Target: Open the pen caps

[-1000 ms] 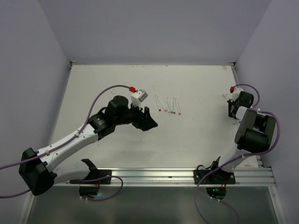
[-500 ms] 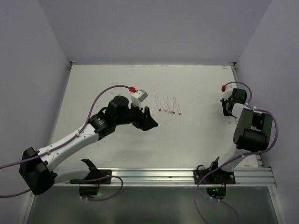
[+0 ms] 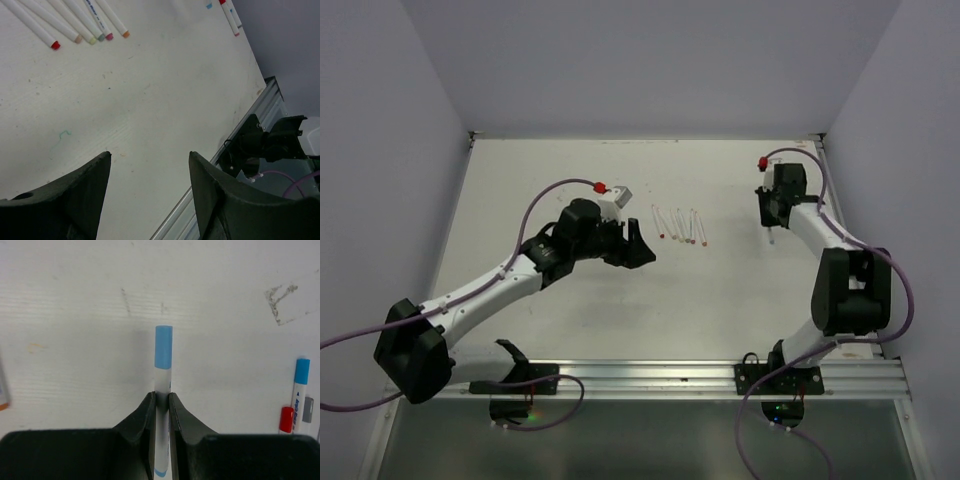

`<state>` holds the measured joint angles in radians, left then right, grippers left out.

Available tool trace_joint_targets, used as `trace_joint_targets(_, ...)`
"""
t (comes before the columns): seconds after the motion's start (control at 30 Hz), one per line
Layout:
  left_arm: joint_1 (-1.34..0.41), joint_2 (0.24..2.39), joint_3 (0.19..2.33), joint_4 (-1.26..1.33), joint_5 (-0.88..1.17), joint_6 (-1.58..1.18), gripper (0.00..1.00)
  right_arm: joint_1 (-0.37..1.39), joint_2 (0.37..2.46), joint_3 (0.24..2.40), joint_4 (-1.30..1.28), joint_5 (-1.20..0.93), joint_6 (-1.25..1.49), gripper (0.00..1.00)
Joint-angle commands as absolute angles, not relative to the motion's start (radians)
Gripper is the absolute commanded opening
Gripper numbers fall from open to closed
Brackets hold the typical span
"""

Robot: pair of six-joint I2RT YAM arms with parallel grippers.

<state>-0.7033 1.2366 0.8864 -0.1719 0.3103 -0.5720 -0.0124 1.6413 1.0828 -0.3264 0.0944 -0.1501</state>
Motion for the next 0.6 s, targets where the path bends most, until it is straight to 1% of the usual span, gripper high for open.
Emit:
trace_joint_targets(0.0, -0.651, 1.305, 0.931, -0.066, 0.371, -0.644, 0.66, 0.046, 1.494, 1.057, -0.356, 0.016, -0.017, 0.00)
trace_joint_targets(0.03, -0.614, 1.328, 0.936, -0.023, 0.391, -0.676, 0.65, 0.084, 1.465, 1.037, -0.336, -0.070, 0.021, 0.00)
trace_joint_targets(0.13, -0.571, 1.429, 0.971, 0.069, 0.443, -0.701, 0.62, 0.164, 1.388, 0.983, -0.296, -0.135, 0.054, 0.00)
trace_joint_targets(0.17, -0.568, 1.484, 0.991, 0.075, 0.446, -0.700, 0.62, 0.211, 1.375, 0.968, -0.288, -0.173, 0.064, 0.00)
trace_joint_targets(0.27, -0.560, 1.581, 1.072, 0.089, 0.451, -0.715, 0.59, 0.281, 1.327, 0.951, -0.265, -0.277, 0.113, 0.00)
trace_joint_targets(0.43, -0.545, 1.628, 1.109, 0.184, 0.460, -0.758, 0.59, 0.370, 1.293, 0.965, -0.264, -0.357, 0.164, 0.00)
trace_joint_targets(0.57, -0.543, 1.647, 1.126, 0.202, 0.465, -0.781, 0.59, 0.405, 1.287, 0.948, -0.220, -0.387, 0.190, 0.00)
